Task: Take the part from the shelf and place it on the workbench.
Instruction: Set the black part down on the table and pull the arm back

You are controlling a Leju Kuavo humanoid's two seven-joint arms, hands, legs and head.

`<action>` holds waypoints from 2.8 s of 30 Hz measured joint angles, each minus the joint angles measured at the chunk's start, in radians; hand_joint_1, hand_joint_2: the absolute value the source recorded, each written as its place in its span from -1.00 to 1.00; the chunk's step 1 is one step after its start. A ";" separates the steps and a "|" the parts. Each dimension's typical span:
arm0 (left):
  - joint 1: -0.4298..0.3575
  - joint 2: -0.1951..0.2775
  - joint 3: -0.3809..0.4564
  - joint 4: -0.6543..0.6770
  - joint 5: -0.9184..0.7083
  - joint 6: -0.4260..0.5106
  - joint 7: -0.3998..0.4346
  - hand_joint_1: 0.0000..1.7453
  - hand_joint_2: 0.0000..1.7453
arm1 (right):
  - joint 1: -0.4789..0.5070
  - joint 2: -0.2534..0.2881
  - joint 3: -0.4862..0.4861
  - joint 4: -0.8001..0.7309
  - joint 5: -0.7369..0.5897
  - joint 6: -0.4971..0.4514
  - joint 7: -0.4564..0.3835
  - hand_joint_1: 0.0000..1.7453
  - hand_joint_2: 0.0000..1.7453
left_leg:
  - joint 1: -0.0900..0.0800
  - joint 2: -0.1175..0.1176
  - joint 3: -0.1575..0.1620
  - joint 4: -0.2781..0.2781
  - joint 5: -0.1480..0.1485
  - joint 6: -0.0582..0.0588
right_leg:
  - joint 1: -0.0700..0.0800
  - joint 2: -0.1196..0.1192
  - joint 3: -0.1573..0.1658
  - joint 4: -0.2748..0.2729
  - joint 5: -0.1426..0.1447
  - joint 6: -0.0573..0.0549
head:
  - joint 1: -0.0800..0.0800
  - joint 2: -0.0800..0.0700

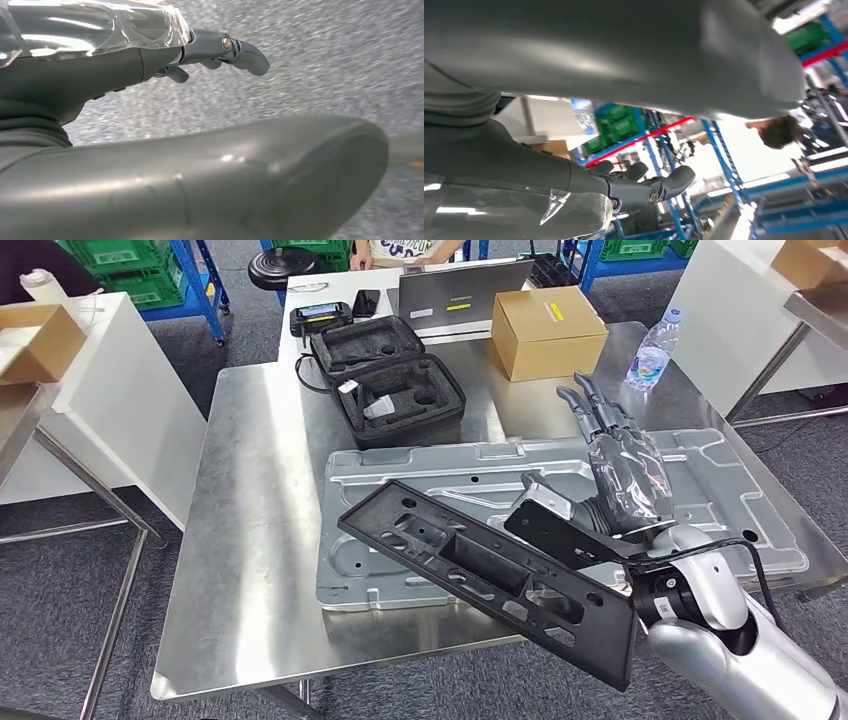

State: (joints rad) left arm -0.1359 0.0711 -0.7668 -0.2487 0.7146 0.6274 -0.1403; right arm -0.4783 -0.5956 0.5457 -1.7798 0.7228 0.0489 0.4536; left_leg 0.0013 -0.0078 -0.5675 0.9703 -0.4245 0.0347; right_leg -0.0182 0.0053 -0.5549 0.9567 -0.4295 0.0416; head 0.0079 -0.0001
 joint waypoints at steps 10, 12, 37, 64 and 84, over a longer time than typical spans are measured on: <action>0.031 0.024 -0.001 0.000 0.007 0.036 0.081 -1.00 -1.00 | -0.086 0.057 0.084 -0.043 -0.002 0.016 -0.001 -1.00 -1.00 | 0.001 0.001 0.016 0.040 -0.038 -0.003 | 0.004 -0.004 -0.022 -0.002 0.025 -0.012 | -0.006 0.000; 0.032 0.033 0.000 0.000 0.019 0.045 0.077 -1.00 -1.00 | -0.097 0.064 0.098 -0.047 -0.002 0.017 -0.002 -1.00 -1.00 | -0.005 0.001 0.045 -0.021 -0.020 0.008 | 0.005 -0.005 -0.024 -0.003 0.031 -0.002 | -0.006 0.000; 0.042 0.041 0.046 0.001 0.108 0.060 0.011 -1.00 -1.00 | -0.175 0.096 0.155 -0.051 -0.311 -0.052 0.030 -1.00 -1.00 | 0.009 0.003 -0.124 0.284 -0.114 -0.033 | 0.007 -0.009 -0.011 -0.029 0.036 -0.024 | -0.003 0.000; 0.052 0.016 0.068 0.001 0.151 0.054 -0.044 -1.00 -1.00 | -0.159 0.009 0.028 -0.022 -1.463 -0.366 -0.188 -1.00 -1.00 | -0.002 0.004 -0.066 0.034 0.023 -0.008 | 0.012 -0.012 0.058 -0.046 -0.003 -0.028 | 0.001 0.000; 0.048 0.013 0.068 0.002 0.173 0.062 -0.041 -1.00 -1.00 | -0.098 -0.096 0.002 -0.004 -1.073 -0.396 -0.044 -1.00 -1.00 | -0.013 0.008 0.055 -0.082 0.037 0.043 | -0.001 -0.011 -0.154 0.278 -0.106 0.033 | 0.004 0.000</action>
State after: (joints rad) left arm -0.0883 0.0840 -0.6989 -0.2472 0.8878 0.6889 -0.1818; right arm -0.5759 -0.6914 0.5479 -1.7833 -0.3497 -0.3472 0.4098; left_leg -0.0116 0.0006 -0.5121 0.8878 -0.3877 0.0781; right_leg -0.0188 -0.0061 -0.7092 1.2352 -0.5356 0.0743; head 0.0119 -0.0001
